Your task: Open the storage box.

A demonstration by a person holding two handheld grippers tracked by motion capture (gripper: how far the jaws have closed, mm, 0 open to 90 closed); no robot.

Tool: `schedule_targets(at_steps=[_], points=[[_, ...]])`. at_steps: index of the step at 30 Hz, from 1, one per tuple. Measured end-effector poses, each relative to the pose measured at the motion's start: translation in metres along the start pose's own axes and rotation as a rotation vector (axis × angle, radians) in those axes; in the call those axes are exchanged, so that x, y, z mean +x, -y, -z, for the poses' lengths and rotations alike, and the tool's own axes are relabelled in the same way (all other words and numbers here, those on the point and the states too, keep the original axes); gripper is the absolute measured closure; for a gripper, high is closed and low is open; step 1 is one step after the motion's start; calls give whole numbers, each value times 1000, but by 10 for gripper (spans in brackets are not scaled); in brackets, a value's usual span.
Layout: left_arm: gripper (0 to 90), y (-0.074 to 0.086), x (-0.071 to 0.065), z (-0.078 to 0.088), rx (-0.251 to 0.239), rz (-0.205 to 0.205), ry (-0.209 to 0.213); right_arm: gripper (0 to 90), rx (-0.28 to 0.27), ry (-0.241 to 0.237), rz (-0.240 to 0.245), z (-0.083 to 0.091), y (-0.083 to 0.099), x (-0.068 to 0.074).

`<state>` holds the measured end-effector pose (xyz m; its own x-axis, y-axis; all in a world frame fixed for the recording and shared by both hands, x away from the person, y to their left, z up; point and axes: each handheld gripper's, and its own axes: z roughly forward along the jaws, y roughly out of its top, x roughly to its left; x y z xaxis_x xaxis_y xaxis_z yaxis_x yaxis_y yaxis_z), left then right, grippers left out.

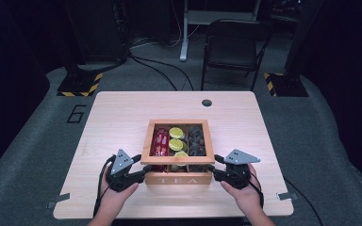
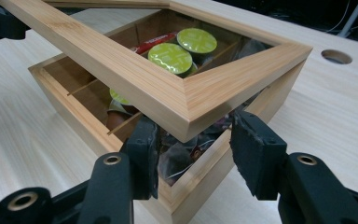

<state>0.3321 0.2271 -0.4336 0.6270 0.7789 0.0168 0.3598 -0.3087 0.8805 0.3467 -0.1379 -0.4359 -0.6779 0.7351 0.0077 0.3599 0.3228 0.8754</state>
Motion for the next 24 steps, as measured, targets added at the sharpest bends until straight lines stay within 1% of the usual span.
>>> schedule_targets(at_steps=[1, 2, 3, 5, 6, 7, 11, 13, 15, 16, 20, 22, 23, 24], points=[[462, -1, 1, 0, -5, 0, 0, 525, 1, 6, 2, 1, -2, 0], [462, -3, 1, 0, -10, 4, -1, 525, 2, 9, 16, 2, -5, 0], [462, -4, 2, 0, -14, 7, 0, 525, 1, 17, 18, 2, -8, 1], [466, -7, 4, 1, -13, 7, 4, 522, 2, 17, 26, 3, -11, 0], [466, -8, 5, 1, -14, 7, 3, 519, 2, 19, 20, 3, -13, 1], [467, -9, 5, 0, -22, 11, -2, 514, 4, 21, 26, 4, -16, 0], [472, -16, 6, 0, -28, 6, -12, 512, 6, 27, 38, 5, -24, -1], [473, -20, 8, 1, -30, -5, -19, 512, 4, 30, 49, 6, -28, -2], [472, -25, 9, 1, -29, -11, -19, 512, -5, 34, 51, 7, -31, -2], [472, -27, 9, 1, -28, -3, -19, 511, -8, 32, 52, 7, -33, -3], [472, -35, 12, 1, -33, -16, -28, 513, -24, 34, 36, 7, -40, -6], [473, -38, 13, 1, -38, -18, -33, 513, -22, 31, 37, 6, -43, -9], [473, -40, 13, 1, -36, -20, -30, 514, -24, 34, 28, 6, -44, -9], [474, -41, 14, 1, -42, -21, -32, 515, -24, 35, 32, 5, -46, -10]])
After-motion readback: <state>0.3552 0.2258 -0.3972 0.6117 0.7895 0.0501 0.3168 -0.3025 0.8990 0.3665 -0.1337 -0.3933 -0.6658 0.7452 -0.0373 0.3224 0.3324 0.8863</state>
